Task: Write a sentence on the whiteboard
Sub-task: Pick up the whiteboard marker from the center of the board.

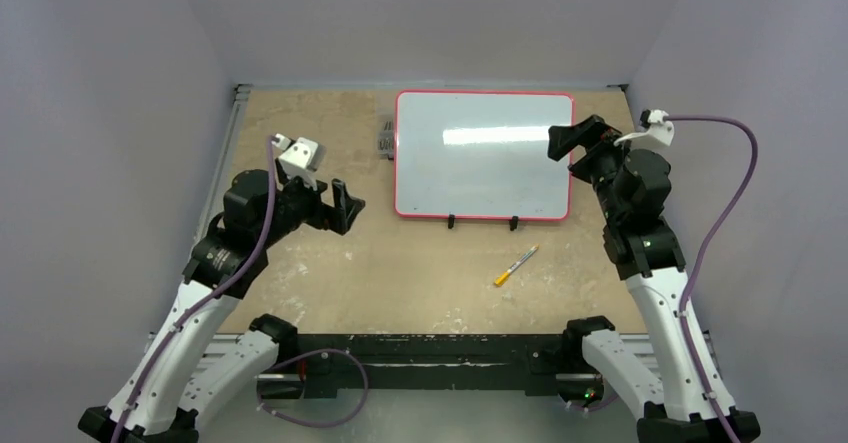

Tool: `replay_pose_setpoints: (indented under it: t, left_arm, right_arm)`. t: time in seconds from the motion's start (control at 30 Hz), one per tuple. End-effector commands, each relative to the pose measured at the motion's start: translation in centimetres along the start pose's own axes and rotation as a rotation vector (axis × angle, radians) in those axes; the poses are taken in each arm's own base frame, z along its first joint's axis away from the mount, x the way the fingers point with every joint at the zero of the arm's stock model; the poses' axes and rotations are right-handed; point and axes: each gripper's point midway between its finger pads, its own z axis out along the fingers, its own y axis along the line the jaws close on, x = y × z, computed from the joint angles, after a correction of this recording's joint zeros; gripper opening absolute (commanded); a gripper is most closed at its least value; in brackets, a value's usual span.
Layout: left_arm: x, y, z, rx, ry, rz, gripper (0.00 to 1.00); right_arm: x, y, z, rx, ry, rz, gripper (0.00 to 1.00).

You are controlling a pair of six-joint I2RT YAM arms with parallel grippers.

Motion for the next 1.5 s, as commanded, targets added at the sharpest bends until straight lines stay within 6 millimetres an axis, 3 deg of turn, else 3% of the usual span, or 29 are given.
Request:
replay_pose_setpoints:
  t: [0.0,0.33,0.5,0.8,1.0,1.23,1.47]
  left_arm:
    - [0.0,-3.9,-0.2,0.179,0.023,0.095,0.91]
    - [3.0,-10.5,-0.5,0.356,0.156,0.18,0.84]
    - [5.0,-15.2,0.0,0.453,0.198,0.196,0.79]
    - [9.4,-24.7,4.1,0.536,0.253,0.287,0.67]
    - [11.8,-29.1,8.0,0.533,0.289,0.311,0.63]
    - [15.5,-31.1,12.9,0.453,0.359,0.336,0.59]
    - [19.5,-31.9,16.1,0.414,0.431,0.39,0.54]
  right_arm:
    - [0.1,-0.6,-0.6,0.029,-0.003,0.044,0.99]
    - [0.5,-2.5,-1.6,0.166,0.055,0.063,0.99]
    - [0.0,-3.4,-2.6,0.242,0.065,0.051,0.99]
    - [-1.0,-5.1,-5.1,0.33,0.034,0.023,0.99]
    - [-0.4,-5.6,-6.0,0.348,0.057,0.012,0.99]
    - [-0.1,-5.0,-6.5,0.296,0.075,-0.004,0.99]
    - [-0.5,-4.6,-7.3,0.274,0.083,-0.032,0.99]
